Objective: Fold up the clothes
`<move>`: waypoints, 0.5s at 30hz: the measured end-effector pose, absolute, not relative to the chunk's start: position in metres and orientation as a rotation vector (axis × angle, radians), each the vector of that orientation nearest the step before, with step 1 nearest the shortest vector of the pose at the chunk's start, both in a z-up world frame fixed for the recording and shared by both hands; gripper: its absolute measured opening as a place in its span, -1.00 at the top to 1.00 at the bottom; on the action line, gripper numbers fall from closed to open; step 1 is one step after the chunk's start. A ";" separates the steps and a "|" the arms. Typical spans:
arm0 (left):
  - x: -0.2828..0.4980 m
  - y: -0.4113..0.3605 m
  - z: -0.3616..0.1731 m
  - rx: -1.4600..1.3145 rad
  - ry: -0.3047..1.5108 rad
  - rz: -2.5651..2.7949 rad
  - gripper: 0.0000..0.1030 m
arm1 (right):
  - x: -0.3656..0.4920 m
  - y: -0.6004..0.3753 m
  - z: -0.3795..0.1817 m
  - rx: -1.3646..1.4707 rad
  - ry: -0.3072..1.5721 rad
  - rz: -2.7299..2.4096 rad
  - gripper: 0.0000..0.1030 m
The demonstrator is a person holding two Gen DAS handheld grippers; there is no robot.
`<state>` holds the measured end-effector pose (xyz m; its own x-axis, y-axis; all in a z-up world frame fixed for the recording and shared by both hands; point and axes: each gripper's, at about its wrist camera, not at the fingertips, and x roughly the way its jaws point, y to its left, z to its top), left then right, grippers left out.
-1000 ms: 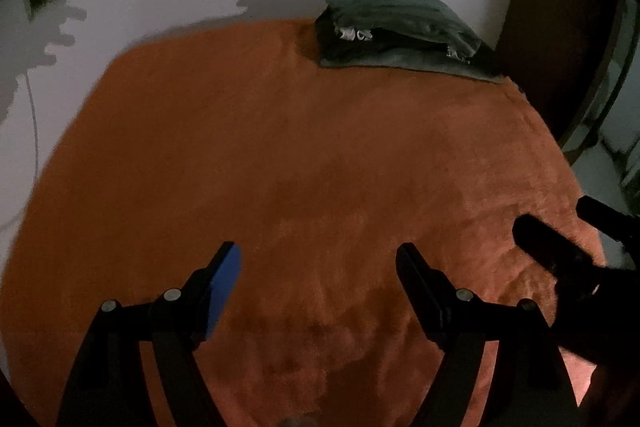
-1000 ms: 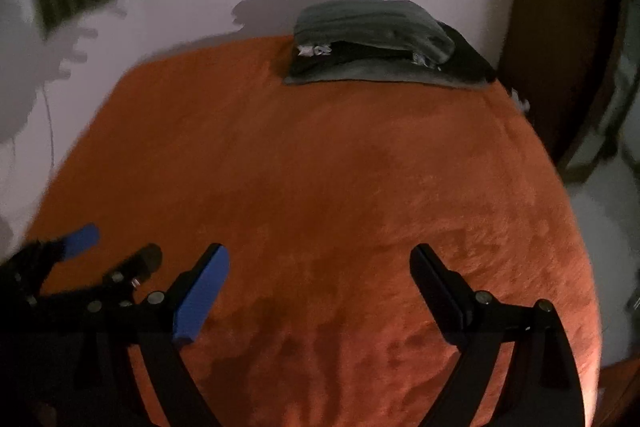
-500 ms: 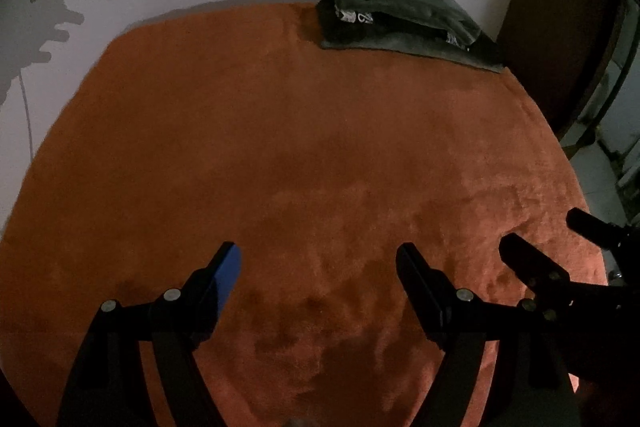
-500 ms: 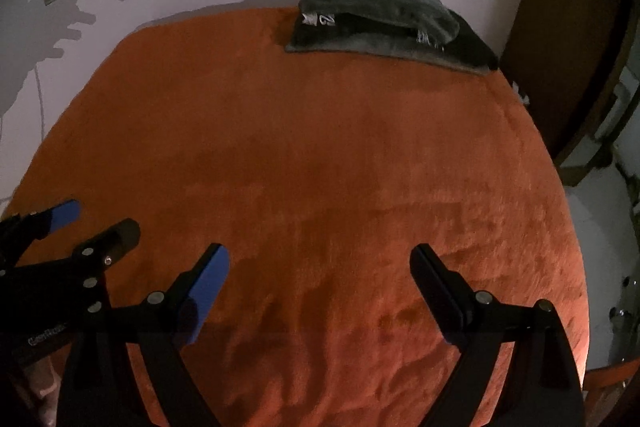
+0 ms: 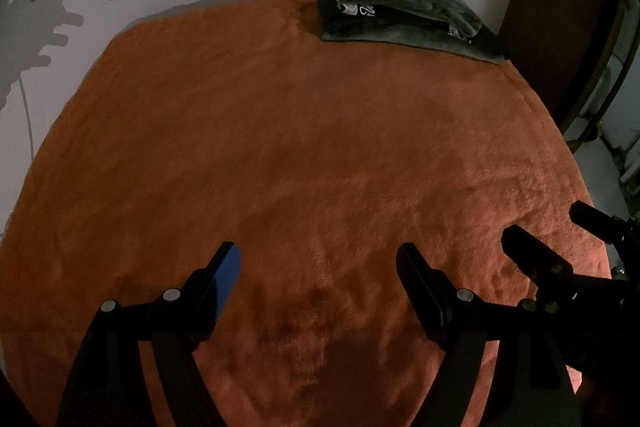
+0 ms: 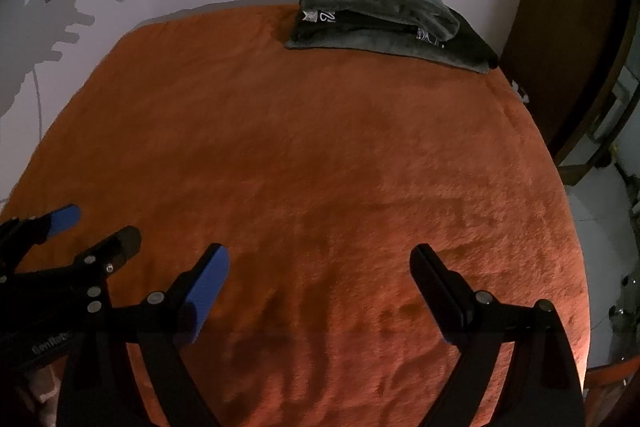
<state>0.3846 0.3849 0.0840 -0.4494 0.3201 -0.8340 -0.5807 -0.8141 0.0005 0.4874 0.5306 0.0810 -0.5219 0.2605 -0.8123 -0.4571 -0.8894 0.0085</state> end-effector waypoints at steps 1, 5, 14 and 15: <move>0.385 0.385 0.084 -1.214 0.395 2.266 -0.58 | 0.488 0.529 0.082 -1.229 0.313 2.414 -0.78; 0.385 0.383 0.086 -1.205 0.388 2.273 -0.58 | 0.490 0.527 0.083 -1.220 0.302 2.424 -0.78; 0.390 0.382 0.087 -1.191 0.394 2.278 -0.59 | 0.491 0.529 0.084 -1.224 0.308 2.408 -0.78; 0.390 0.382 0.088 -1.189 0.394 2.280 -0.59 | 0.491 0.529 0.083 -1.223 0.310 2.407 -0.78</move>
